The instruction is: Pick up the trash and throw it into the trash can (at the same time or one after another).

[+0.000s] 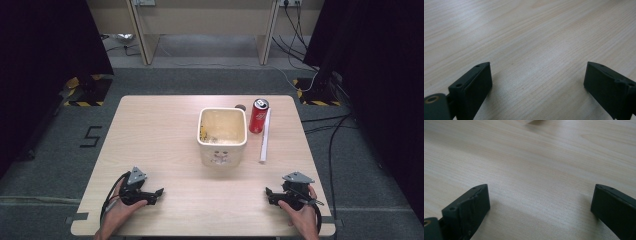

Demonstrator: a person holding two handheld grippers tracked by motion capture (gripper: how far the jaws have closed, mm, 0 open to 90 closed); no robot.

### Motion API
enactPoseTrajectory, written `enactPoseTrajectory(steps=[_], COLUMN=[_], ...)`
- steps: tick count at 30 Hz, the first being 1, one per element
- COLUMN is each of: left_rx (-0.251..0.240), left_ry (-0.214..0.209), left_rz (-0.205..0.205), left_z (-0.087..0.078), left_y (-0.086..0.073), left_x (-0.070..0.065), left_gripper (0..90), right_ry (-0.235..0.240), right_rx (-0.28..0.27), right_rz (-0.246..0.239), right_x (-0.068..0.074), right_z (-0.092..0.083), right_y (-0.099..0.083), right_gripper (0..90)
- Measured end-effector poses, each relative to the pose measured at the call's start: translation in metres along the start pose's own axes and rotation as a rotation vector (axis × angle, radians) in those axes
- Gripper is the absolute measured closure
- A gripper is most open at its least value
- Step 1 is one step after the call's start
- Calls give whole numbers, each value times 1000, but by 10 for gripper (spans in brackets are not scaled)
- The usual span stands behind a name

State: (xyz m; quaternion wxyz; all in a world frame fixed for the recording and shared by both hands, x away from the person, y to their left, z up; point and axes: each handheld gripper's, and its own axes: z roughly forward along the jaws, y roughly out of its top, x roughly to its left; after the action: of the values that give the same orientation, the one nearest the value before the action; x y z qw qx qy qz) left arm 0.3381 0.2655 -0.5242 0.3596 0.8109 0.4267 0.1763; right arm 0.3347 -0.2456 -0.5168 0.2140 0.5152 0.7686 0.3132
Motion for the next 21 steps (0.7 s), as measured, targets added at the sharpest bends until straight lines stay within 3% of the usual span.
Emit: enactPoseTrajectory(steps=[4,7,12,21], left_rx=[0,0,0,1], left_ry=[0,0,1,1], left_rz=[-2,-2,-2,-2], left_z=[0,0,0,0], left_y=[0,0,0,0], left_x=[0,0,0,0], left_gripper=[74,74,74,74], right_ry=[4,8,24,-7], right_rx=[-5,-31,-52,-77], right_rz=[0,-3,-26,-12], right_x=[0,-1,-1,-3], right_z=[-1,-2,-6,-10], right_y=[0,0,2,16], right_gripper=[46,174,152,154])
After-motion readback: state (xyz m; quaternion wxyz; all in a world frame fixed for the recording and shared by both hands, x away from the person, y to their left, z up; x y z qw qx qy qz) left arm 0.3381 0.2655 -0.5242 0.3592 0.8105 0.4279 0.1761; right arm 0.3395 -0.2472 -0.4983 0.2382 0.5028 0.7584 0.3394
